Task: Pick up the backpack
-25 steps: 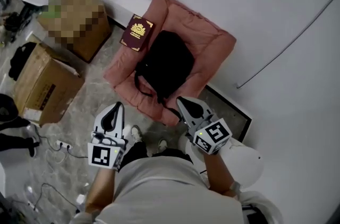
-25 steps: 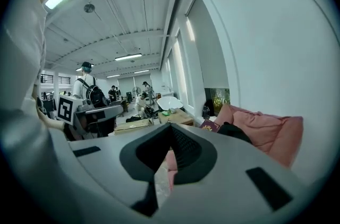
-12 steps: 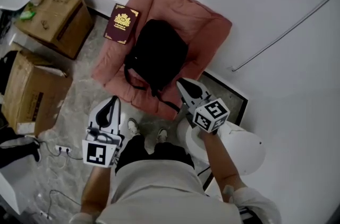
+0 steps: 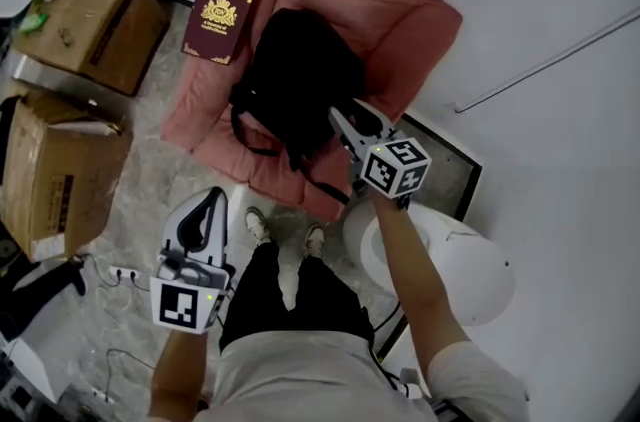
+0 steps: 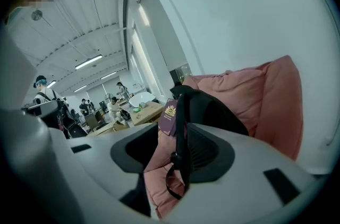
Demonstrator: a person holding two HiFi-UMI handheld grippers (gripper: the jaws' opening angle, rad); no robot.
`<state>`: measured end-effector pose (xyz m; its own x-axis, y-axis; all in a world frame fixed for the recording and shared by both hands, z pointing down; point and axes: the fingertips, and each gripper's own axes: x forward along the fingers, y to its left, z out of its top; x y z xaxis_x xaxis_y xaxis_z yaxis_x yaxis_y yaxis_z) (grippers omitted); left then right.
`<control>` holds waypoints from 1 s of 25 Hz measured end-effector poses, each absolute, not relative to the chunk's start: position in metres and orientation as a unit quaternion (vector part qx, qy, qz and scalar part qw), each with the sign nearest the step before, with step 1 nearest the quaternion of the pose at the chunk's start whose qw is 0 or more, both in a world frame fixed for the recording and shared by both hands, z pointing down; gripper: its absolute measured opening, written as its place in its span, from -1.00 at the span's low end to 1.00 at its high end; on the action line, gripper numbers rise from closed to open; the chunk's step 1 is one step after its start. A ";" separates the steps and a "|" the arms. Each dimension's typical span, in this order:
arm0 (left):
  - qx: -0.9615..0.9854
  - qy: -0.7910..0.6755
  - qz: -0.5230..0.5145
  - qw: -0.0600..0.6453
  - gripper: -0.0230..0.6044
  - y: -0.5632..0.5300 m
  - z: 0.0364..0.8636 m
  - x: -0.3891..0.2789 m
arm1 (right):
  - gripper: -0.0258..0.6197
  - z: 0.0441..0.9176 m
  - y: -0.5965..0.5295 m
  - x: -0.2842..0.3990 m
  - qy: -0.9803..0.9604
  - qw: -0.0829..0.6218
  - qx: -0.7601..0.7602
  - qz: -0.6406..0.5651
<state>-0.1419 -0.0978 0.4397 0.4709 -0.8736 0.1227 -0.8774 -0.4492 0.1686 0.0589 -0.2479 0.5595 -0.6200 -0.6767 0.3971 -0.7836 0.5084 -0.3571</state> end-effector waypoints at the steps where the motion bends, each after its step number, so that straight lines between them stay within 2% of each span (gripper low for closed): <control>1: 0.852 -0.513 0.013 0.107 -0.87 -0.099 0.445 -0.141 | -0.38 0.568 -0.254 0.059 -0.860 0.103 0.426 0.261; 5: 0.853 -0.508 0.015 0.119 -0.87 -0.104 0.465 -0.137 | -0.26 0.595 -0.279 0.064 -0.850 0.101 0.441 0.270; 10: 0.852 -0.504 0.020 0.141 -0.87 -0.108 0.490 -0.137 | -0.26 0.615 -0.299 0.061 -0.842 0.107 0.450 0.276; 25: 0.844 -0.513 0.035 0.155 -0.87 -0.118 0.522 -0.179 | -0.27 0.612 -0.349 0.019 -0.863 0.055 0.434 0.253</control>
